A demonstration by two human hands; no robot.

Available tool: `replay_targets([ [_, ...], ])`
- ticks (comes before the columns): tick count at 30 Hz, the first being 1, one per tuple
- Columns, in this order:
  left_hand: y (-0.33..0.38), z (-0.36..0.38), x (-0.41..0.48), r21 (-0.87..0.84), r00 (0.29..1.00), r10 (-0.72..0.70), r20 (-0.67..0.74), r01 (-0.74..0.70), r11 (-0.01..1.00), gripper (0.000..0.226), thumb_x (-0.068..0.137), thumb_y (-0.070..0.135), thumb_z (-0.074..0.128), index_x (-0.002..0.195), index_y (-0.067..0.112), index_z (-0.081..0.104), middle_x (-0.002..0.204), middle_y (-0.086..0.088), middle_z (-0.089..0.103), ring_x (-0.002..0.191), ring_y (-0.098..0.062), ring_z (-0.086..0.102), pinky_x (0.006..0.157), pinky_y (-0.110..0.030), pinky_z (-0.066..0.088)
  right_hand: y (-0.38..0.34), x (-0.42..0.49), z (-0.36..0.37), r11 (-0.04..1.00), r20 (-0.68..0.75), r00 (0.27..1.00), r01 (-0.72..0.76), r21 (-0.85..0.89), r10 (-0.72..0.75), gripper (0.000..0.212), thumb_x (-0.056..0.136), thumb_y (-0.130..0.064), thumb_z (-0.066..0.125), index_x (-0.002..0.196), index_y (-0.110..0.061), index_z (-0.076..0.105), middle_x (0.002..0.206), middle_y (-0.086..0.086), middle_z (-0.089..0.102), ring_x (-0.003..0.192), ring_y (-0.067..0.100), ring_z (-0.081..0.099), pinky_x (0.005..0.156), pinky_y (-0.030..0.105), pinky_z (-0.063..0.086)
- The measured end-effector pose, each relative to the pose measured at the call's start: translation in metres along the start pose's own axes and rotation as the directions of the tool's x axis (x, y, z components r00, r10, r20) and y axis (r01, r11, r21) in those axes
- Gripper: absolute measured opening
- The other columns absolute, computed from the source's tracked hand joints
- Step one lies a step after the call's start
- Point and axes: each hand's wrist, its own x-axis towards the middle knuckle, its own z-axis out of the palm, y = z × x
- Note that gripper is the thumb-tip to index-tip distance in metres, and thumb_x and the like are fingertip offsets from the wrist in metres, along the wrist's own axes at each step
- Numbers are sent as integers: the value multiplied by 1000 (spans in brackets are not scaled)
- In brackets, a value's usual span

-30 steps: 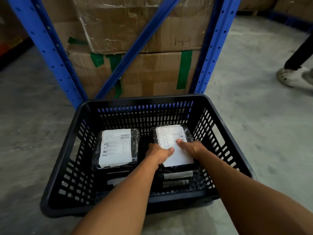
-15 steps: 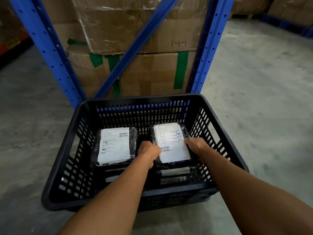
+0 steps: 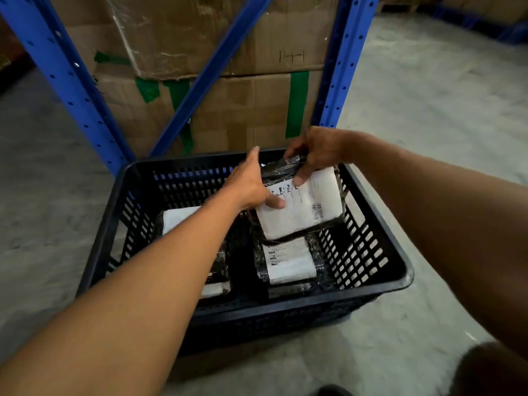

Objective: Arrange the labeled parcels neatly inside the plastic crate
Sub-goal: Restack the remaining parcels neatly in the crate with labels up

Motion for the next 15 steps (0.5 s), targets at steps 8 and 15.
replay_targets([
  [8, -26, 22, -10, -676, 927, -303, 223, 371, 637, 71, 62, 20, 93, 123, 6, 58, 120, -15, 68, 99, -35, 69, 75, -56, 60, 27, 14, 57, 832, -433, 808, -121, 542, 399, 82, 58, -65, 74, 121, -14, 59, 113, 0, 67, 101, 21, 64, 91, 36, 52],
  [15, -47, 44, -29, -680, 862, -320, 394, 507, 530, 67, 83, 28, 77, 140, 12, 46, 143, -13, 51, 129, -40, 48, 99, -73, 35, 39, -4, 96, 448, 199, 869, -415, 792, 454, 53, 84, -32, 74, 123, -2, 54, 111, 17, 70, 96, 39, 70, 79, 63, 56],
])
